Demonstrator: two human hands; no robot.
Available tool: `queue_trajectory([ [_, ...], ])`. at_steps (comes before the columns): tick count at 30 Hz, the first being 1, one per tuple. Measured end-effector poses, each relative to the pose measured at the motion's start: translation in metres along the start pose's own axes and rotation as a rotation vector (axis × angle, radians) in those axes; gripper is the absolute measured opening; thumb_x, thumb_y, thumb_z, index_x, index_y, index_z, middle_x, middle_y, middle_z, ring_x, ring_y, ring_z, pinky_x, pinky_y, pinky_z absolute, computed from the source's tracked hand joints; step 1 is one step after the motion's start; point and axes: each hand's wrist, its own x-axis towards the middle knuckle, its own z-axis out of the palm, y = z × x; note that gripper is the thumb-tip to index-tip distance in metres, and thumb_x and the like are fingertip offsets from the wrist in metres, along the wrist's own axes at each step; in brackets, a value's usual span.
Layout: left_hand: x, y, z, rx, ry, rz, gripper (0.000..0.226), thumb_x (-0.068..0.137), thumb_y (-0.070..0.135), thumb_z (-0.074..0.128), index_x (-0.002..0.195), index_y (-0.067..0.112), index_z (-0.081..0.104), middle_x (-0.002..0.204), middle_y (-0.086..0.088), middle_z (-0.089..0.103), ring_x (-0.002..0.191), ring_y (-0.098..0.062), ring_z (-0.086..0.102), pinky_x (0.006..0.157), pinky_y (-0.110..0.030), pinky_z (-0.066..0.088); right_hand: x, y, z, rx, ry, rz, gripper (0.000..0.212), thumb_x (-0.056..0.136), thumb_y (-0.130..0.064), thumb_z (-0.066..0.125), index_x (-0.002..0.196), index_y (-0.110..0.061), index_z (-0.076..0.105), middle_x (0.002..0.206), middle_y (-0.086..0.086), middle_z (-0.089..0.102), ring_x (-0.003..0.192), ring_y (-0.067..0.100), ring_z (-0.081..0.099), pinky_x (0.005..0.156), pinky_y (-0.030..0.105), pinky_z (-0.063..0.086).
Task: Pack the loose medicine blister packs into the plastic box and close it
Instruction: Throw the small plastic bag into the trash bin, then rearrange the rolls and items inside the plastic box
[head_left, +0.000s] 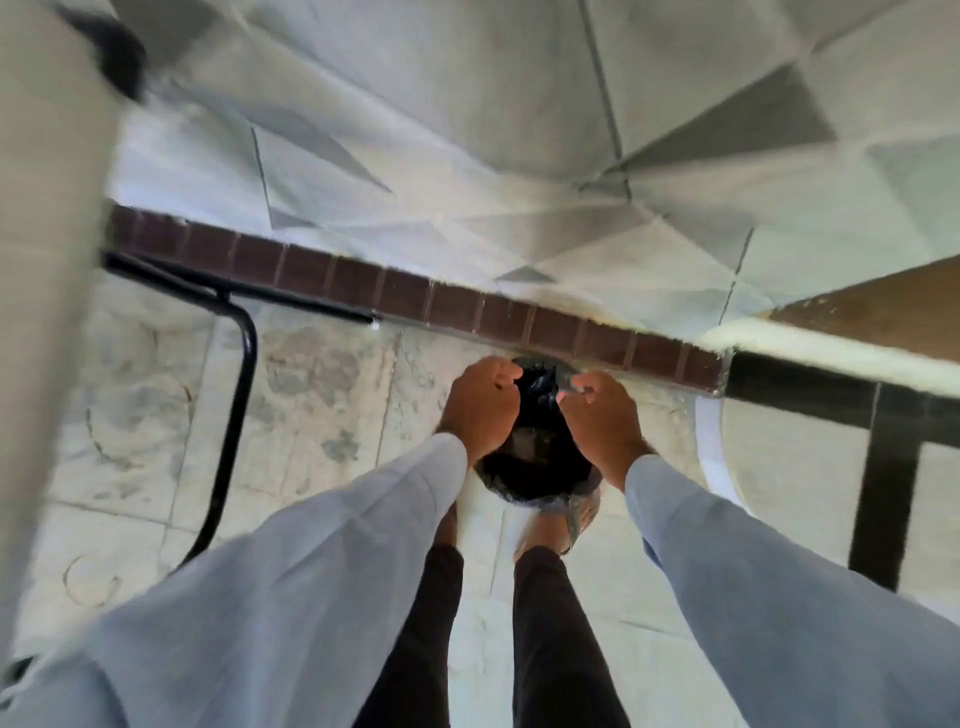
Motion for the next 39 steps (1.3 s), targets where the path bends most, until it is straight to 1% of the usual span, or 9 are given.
queue_trajectory([
  [3,-0.043,0.058,-0.038,-0.078,0.075,0.095,0.026,0.088,0.017,0.043,0.103,0.02,0.065,0.11,-0.001,0.068,0.101,-0.019,0.062,0.091,-0.036,0.052,-0.05,-0.057,-0.036,0.135,0.057,-0.058,0.03,0.085,-0.027,0.059,0.114,-0.019,0.059,0.115,0.007,0.066,0.1,0.025,0.062,0.092,0.042,0.051],
  [7,-0.11,0.127,-0.098,-0.288,0.156,0.2,0.018,0.085,0.013,0.051,0.084,0.024,0.065,0.093,0.001,0.067,0.086,-0.02,0.063,0.088,-0.048,0.054,-0.133,-0.132,-0.077,0.25,0.173,-0.236,0.021,0.088,-0.023,0.058,0.11,-0.021,0.059,0.093,0.001,0.066,0.072,0.013,0.06,0.056,0.02,0.045],
  [13,-0.215,0.196,-0.195,-0.406,0.354,0.445,0.026,0.078,0.012,0.056,0.073,0.036,0.065,0.087,0.009,0.07,0.087,-0.02,0.068,0.087,-0.045,0.056,-0.25,-0.224,-0.117,0.264,0.234,-0.584,0.016,0.085,-0.021,0.063,0.101,-0.025,0.061,0.092,0.005,0.071,0.086,0.024,0.067,0.085,0.042,0.054],
  [18,-0.322,0.193,-0.268,-0.43,0.625,0.614,0.02,0.085,0.007,0.058,0.086,0.025,0.067,0.084,0.01,0.067,0.085,-0.016,0.067,0.086,-0.033,0.056,-0.348,-0.268,-0.121,0.291,0.192,-0.893,0.013,0.077,-0.034,0.061,0.09,-0.034,0.061,0.084,0.003,0.072,0.08,0.024,0.068,0.081,0.05,0.056],
  [21,-0.389,0.162,-0.304,-0.344,0.779,0.651,0.017,0.087,0.009,0.055,0.09,0.022,0.067,0.084,0.012,0.067,0.077,-0.001,0.062,0.075,-0.012,0.049,-0.409,-0.276,-0.105,0.279,0.138,-1.039,0.01,0.078,-0.033,0.061,0.088,-0.035,0.062,0.082,0.001,0.071,0.079,0.022,0.068,0.08,0.048,0.056],
  [26,-0.488,0.082,-0.365,-0.322,0.988,0.639,0.019,0.087,0.01,0.054,0.086,0.025,0.066,0.075,0.012,0.063,0.06,-0.001,0.054,0.061,-0.017,0.045,-0.501,-0.292,-0.052,0.176,0.063,-1.309,0.014,0.086,-0.018,0.064,0.099,-0.022,0.063,0.074,-0.004,0.065,0.074,0.01,0.063,0.071,0.026,0.049],
  [29,-0.54,0.026,-0.402,-0.279,1.132,0.554,0.018,0.086,0.01,0.056,0.09,0.021,0.068,0.082,0.003,0.068,0.07,-0.009,0.06,0.069,-0.021,0.048,-0.556,-0.295,-0.008,0.1,0.046,-1.489,0.017,0.086,-0.015,0.065,0.102,-0.02,0.062,0.077,-0.008,0.064,0.075,0.003,0.06,0.069,0.009,0.042],
  [35,-0.618,-0.105,-0.477,-0.279,1.264,0.456,0.021,0.087,0.006,0.054,0.089,0.023,0.066,0.081,0.002,0.067,0.064,0.003,0.058,0.06,-0.004,0.041,-0.64,-0.304,0.108,0.021,0.026,-1.678,0.023,0.083,-0.012,0.066,0.103,-0.02,0.062,0.078,-0.003,0.066,0.073,0.015,0.06,0.071,0.018,0.045],
  [39,-0.653,-0.193,-0.531,-0.257,1.316,0.411,0.018,0.087,0.009,0.055,0.09,0.02,0.068,0.088,0.006,0.069,0.073,-0.007,0.06,0.074,-0.019,0.048,-0.676,-0.312,0.195,0.039,0.005,-1.628,0.024,0.084,-0.014,0.065,0.106,-0.021,0.061,0.086,0.001,0.066,0.079,0.018,0.062,0.072,0.031,0.052],
])
